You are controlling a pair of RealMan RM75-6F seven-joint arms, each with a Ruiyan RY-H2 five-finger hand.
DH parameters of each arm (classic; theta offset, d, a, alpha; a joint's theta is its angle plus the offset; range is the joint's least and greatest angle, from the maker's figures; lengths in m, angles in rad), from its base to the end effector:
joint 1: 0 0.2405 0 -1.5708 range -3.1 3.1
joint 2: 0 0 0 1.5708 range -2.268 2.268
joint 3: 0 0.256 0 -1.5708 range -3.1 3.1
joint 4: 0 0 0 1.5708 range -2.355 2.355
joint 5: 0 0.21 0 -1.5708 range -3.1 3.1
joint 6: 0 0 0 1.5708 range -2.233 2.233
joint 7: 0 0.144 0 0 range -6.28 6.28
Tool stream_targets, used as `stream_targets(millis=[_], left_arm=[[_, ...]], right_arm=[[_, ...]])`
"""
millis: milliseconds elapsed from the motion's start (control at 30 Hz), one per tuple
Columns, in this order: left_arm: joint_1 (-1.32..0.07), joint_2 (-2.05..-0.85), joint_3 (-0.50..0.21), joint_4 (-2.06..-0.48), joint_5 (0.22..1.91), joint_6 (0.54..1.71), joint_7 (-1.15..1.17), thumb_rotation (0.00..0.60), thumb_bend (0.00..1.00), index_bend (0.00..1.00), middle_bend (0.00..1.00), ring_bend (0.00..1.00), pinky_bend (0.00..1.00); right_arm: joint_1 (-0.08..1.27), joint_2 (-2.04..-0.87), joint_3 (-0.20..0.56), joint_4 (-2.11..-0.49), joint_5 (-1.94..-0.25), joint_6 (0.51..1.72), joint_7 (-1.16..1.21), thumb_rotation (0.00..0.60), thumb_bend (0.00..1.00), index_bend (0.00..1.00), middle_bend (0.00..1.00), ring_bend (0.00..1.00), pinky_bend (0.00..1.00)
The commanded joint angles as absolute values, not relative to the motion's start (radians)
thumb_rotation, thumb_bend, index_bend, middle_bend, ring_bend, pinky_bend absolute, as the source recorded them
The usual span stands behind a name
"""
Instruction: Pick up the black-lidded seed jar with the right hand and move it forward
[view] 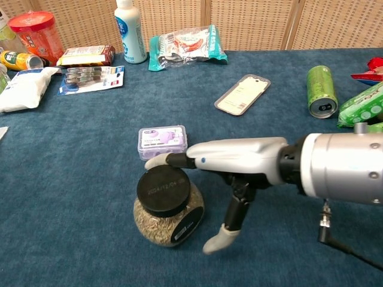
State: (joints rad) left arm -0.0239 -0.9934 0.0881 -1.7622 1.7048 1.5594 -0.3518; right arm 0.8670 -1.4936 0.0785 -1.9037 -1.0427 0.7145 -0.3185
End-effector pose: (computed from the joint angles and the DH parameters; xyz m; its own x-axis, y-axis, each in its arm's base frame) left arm -0.2797 0.1309 0.1671 0.0370 0.1310 0.9907 0.9947 -0.0995 -0.0239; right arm -0.0615 -0.2364 -0.0529 0.4017 -0.6569 0.6381 -0.8245 -0.5626 -0.0602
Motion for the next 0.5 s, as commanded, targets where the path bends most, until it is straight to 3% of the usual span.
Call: stream_targets(millis=[33,200,267,333,367,433,500], left_arm=[[-0.022,-0.997,0.089,-1.755,1.705,1.563,-0.359,0.600,0.30,0.00,0.13,0.00,0.00],[-0.013,-1.000,0.093,-1.747,1.707,1.578,-0.365,0.600,0.30,0.00,0.13,0.00,0.00],[-0.006,-0.999,0.094,-1.745,1.703,1.586,-0.367,0.600,0.30,0.00,0.13,0.00,0.00],[-0.001,-0.999,0.095,-1.744,1.698,1.591,-0.368,0.600,0.30,0.00,0.13,0.00,0.00],[0.000,-0.999,0.095,-1.744,1.696,1.592,-0.368,0.600,0.29,0.00,0.13,0.00,0.00],[0.002,-0.999,0.095,-1.745,1.695,1.593,-0.366,0.600,0.30,0.00,0.13,0.00,0.00],[0.002,-0.998,0.096,-1.750,1.696,1.592,-0.359,0.600,0.30,0.00,0.13,0.00,0.00]], right_arm=[[0.894,-1.524,0.085,-1.904,-1.011,0.731,-0.348,0.600,0.12,0.00,0.00,0.00,0.00],[0.928,-1.556,0.103,-1.884,-0.968,0.738,-0.357,0.600,0.11,0.00,0.00,0.00,0.00],[0.927,-1.566,0.108,-1.873,-0.974,0.753,-0.347,0.600,0.09,0.00,0.07,0.07,0.02],[0.923,-1.572,0.110,-1.864,-0.981,0.761,-0.331,0.600,0.06,0.02,0.29,0.36,0.16],[0.920,-1.577,0.110,-1.856,-0.992,0.767,-0.323,0.600,0.05,0.05,0.36,0.45,0.23],[0.915,-1.582,0.110,-1.844,-1.009,0.770,-0.305,0.600,0.04,0.21,0.59,0.68,0.43],[0.912,-1.583,0.111,-1.830,-1.023,0.769,-0.284,0.600,0.04,0.32,0.75,0.83,0.56]])
